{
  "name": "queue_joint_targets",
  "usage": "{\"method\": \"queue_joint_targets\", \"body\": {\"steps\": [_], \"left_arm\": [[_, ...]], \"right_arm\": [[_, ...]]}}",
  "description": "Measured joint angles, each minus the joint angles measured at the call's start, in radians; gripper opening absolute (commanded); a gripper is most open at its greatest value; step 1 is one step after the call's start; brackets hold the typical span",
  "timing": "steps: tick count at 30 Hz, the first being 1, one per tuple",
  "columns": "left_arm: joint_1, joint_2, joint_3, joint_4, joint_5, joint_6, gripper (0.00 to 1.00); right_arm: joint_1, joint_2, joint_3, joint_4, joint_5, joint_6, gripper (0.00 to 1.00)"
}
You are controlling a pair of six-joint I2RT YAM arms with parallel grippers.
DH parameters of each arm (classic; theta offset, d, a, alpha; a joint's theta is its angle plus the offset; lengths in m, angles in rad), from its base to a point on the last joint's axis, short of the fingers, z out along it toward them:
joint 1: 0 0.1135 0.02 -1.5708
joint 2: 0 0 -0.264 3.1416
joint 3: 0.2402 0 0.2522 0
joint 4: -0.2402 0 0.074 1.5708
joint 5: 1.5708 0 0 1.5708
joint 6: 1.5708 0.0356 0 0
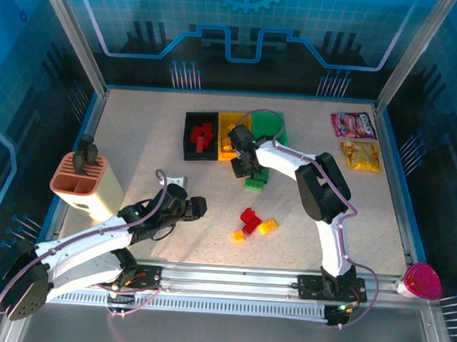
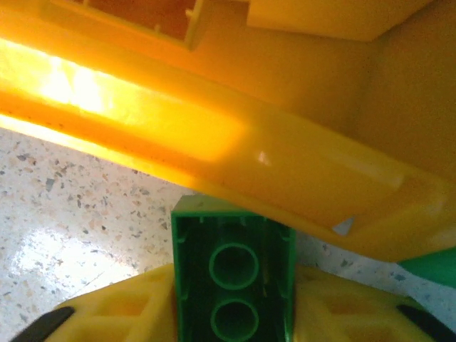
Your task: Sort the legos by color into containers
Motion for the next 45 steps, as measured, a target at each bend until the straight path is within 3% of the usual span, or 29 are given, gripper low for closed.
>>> {"method": "queue_joint_targets", "body": {"steps": [8,16,22,27,31,32,33,35,45], "left_arm": [[0.001,0.000,0.000,0.000,0.000,0.001,0.71],[0.001,0.000,-0.002,0.002,0.006,0.005,0.71],[-0.026,0.003,-0.023,0.003,0.008,0.006,0.71],[-0.081,0.058,-0.014,0.001,0.003,0.017,0.71],[-0.106,0.089,0.008,0.002,0.000,0.026,0.70],[-0.109,0.092,0.013,0.002,-0.001,0.027,0.71],[-0.113,0.096,0.019,0.002,-0.001,0.027,0.71],[-0.120,0.105,0.032,0.002,-0.004,0.029,0.72],[-0.127,0.229,0.158,0.002,-0.007,0.088,0.76]], "right_arm": [[0.014,-0.025,-0.006,-0.023,0.022,-0.002,0.26],[-0.001,-0.220,-0.022,-0.042,0.009,-0.006,0.27],[-0.115,-0.286,-0.011,-0.029,-0.018,-0.006,0.28],[-0.218,-0.177,0.098,-0.043,-0.048,-0.005,0.29],[-0.231,-0.091,0.167,-0.061,-0.062,-0.005,0.39],[-0.231,-0.077,0.179,-0.068,-0.069,-0.005,0.50],[-0.231,-0.066,0.190,-0.072,-0.076,-0.002,0.68],[-0.231,-0.061,0.195,-0.077,-0.081,0.002,0.77],[-0.232,-0.272,-0.047,0.054,-0.130,0.018,0.78]]}}
